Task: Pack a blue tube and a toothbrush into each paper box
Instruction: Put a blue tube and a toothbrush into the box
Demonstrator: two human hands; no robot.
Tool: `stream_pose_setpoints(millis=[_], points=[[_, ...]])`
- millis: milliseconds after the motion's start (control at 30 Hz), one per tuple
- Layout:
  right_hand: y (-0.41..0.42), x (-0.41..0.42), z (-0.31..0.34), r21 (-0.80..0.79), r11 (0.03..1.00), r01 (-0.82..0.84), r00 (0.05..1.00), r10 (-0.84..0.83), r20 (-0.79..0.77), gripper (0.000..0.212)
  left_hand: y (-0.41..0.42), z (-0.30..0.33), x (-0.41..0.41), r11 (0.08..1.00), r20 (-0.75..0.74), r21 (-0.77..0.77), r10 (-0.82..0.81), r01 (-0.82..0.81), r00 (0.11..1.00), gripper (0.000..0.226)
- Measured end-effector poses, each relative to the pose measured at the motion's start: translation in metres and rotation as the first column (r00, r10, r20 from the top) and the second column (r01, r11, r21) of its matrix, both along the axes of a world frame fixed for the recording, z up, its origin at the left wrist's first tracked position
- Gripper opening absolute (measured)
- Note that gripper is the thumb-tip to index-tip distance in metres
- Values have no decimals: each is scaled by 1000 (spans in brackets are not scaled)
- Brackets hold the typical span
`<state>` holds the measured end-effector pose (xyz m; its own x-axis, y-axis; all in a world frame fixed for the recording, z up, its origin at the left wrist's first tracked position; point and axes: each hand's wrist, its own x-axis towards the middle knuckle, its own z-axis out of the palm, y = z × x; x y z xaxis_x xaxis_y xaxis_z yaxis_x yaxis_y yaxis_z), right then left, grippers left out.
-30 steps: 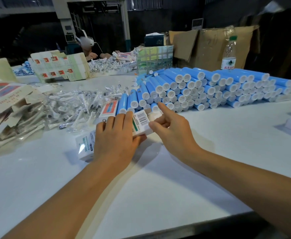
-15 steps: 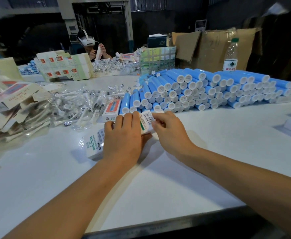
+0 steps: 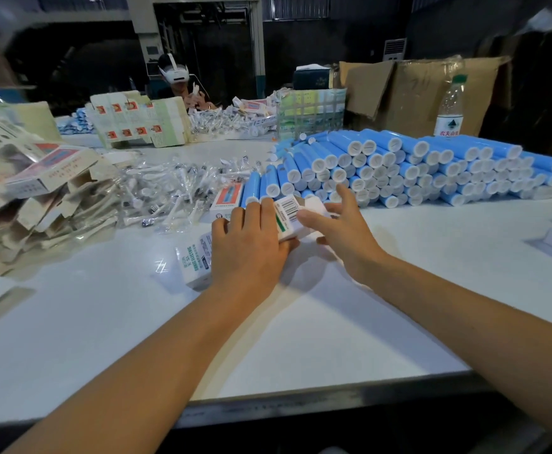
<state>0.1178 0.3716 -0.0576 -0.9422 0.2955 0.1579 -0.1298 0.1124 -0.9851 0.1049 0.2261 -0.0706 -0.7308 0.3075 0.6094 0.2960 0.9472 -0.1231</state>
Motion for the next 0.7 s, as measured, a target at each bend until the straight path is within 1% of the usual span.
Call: stream_pose_setpoints(millis=[33,67,100,133,167,200,267,300,367,433,467,500,567,600,700], points=[[-1,0,1,-196,977,-83,993,98,66,80,0,0,0,1000,5,1,-2,2,1000,68],[-2,0,1,-350,924,-153,978,192,80,65,0,-1,1,1000,11,-7,0,0,1000,66],[-2,-1,2,-423,883,-204,965,254,64,47,-1,-1,0,1000,12,-20,2,-1,1000,65],[-2,-1,2,-445,863,-237,958,283,39,31,-1,-1,0,999,12,-33,2,-1,1000,64],[-2,0,1,-447,860,-247,959,283,16,22,-1,-1,0,999,14,-43,0,0,1000,63],[-2,0,1,-434,869,-238,964,266,3,18,-1,-2,0,999,19,-49,-6,7,1000,64],[-3,-1,-1,-337,922,-190,979,202,0,22,1,-2,-1,998,35,-52,-24,26,999,67],[-5,-1,-2,-255,955,-149,987,158,13,27,3,-2,-1,998,36,-48,-33,35,999,68],[-9,1,-4,-4,999,-50,998,50,25,36,4,-2,1,998,4,-49,-37,37,999,67],[-12,5,-7,251,968,23,999,-13,-41,29,5,-2,5,998,-38,-58,-41,39,998,62],[-13,7,-8,348,936,55,996,-27,-84,23,5,-1,8,997,-45,-68,-49,46,998,59],[-15,9,-9,428,900,81,993,-35,-115,17,6,1,10,996,-46,-76,-56,53,997,60],[-18,12,-11,523,846,102,990,-34,-139,16,7,3,15,994,-60,-92,-72,66,996,67],[-20,12,-12,548,830,104,989,-29,-144,17,7,5,16,993,-78,-97,-74,66,994,65],[-21,14,-13,569,818,88,988,2,-156,24,7,5,16,991,-74,-123,-59,49,996,62]])
